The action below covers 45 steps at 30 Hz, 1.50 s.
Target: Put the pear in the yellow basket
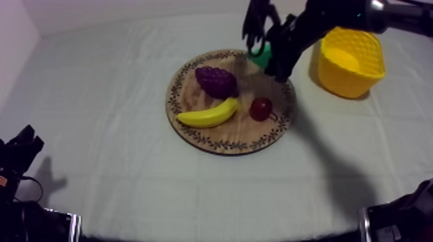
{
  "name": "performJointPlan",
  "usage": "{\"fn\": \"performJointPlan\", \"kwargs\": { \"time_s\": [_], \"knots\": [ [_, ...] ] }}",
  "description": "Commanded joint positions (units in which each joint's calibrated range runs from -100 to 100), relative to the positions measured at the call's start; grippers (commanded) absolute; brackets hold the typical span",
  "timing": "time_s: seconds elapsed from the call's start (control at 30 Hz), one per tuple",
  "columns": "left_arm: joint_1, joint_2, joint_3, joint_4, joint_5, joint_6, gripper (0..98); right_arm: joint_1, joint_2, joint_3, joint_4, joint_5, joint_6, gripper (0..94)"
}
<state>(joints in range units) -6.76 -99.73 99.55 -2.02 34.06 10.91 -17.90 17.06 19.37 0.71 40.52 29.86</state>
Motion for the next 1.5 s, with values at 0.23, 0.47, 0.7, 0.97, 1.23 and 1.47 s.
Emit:
{"fn": "performJointPlan", "kwargs": {
  "time_s": [0.23, 0.47, 0.7, 0.97, 1.23, 1.47],
  "knots": [
    [0.0, 0.0, 0.0, -0.01, 0.0, 0.0, 0.1, 13.2, -9.5, -0.1, -2.3, 5.2, 8.0, 49.7],
    [0.0, 0.0, 0.0, -0.01, 0.0, 0.0, 0.1, 21.9, -11.5, -2.0, -3.5, 8.8, 11.7, 50.9],
    [0.0, 0.0, 0.0, -0.01, 0.0, 0.0, 0.1, 25.3, -8.3, -2.2, -3.8, 7.7, 12.6, 51.5],
    [0.0, 0.0, 0.0, -0.01, 0.0, 0.0, 0.1, 25.6, -2.0, -3.4, -2.8, 6.6, 11.4, 52.4],
    [0.0, 0.0, 0.0, -0.01, 0.0, 0.0, 0.1, 24.0, 5.3, -4.7, -0.8, 4.1, 9.2, 53.8],
    [0.0, 0.0, 0.0, -0.01, 0.0, 0.0, 0.1, 23.4, 7.4, -4.7, -0.7, 2.9, 8.0, 63.7]
  ]
}}
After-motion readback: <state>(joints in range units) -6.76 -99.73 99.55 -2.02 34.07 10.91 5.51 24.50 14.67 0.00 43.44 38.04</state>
